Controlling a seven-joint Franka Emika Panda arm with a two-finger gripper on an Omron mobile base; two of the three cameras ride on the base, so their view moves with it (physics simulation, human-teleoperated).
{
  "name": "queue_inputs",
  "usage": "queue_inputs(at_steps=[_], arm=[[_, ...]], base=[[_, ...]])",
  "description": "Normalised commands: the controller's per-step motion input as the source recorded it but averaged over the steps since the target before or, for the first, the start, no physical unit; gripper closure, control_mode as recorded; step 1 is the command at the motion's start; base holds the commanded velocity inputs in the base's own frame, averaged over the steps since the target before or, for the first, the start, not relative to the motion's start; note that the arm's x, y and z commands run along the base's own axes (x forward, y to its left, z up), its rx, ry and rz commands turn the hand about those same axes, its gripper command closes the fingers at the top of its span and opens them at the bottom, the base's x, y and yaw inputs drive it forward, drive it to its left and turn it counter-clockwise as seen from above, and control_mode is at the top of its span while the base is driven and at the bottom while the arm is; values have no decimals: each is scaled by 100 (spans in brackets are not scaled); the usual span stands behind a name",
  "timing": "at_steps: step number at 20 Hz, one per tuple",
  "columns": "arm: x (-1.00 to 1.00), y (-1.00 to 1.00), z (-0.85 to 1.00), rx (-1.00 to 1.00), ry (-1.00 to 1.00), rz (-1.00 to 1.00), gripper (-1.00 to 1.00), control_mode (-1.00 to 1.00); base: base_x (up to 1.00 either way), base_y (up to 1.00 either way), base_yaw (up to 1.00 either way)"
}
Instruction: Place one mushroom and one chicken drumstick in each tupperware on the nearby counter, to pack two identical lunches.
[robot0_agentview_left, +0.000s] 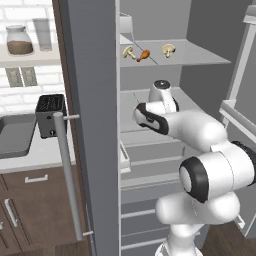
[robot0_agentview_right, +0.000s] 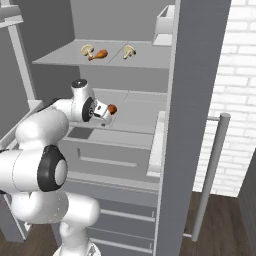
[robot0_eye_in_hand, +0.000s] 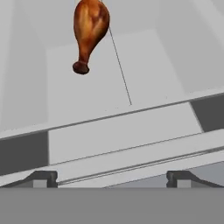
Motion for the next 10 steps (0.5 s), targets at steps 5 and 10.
queue_inputs(at_steps=[5,10], arm=[[77,16,-25,0,0,-4,-100,-100],[67,2,-20,0,0,-1,-100,-100]], base=[[0,0,0],[0,0,0]])
